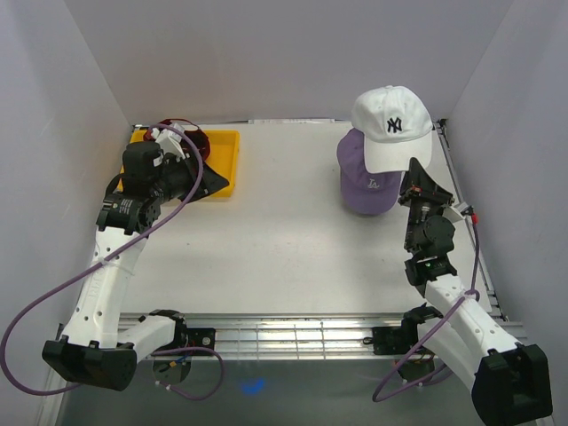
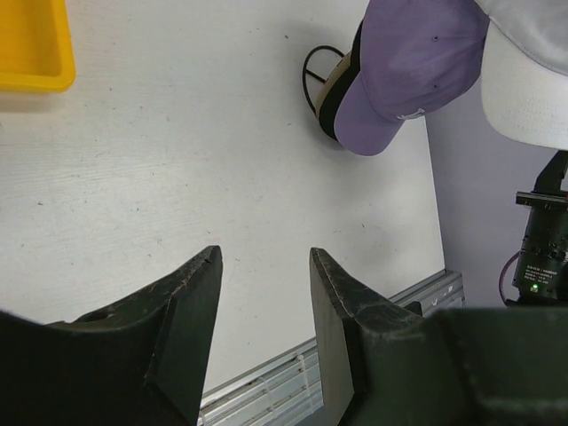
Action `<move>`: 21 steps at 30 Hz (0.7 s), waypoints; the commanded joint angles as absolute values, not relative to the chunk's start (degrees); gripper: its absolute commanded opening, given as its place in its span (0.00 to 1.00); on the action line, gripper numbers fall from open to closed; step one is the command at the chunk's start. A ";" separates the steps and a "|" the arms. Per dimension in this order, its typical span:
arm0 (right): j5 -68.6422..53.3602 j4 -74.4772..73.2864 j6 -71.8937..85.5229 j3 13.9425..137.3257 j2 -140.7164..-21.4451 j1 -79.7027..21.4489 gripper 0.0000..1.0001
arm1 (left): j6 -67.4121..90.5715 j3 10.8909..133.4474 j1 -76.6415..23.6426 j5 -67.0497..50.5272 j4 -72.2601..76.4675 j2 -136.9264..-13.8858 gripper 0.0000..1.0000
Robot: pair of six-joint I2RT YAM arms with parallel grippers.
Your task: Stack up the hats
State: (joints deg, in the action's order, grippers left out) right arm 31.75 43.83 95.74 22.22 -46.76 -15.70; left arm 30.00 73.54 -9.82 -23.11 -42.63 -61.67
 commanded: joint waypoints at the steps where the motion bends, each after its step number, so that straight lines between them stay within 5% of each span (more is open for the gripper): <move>1: 31.73 53.25 97.38 21.27 -47.63 -15.38 0.08 | 29.09 73.92 -10.19 -22.68 -42.98 -61.26 0.54; 21: 29.62 56.87 99.76 16.70 -52.56 -16.61 0.08 | 28.65 73.48 -10.55 -21.62 -43.07 -61.44 0.54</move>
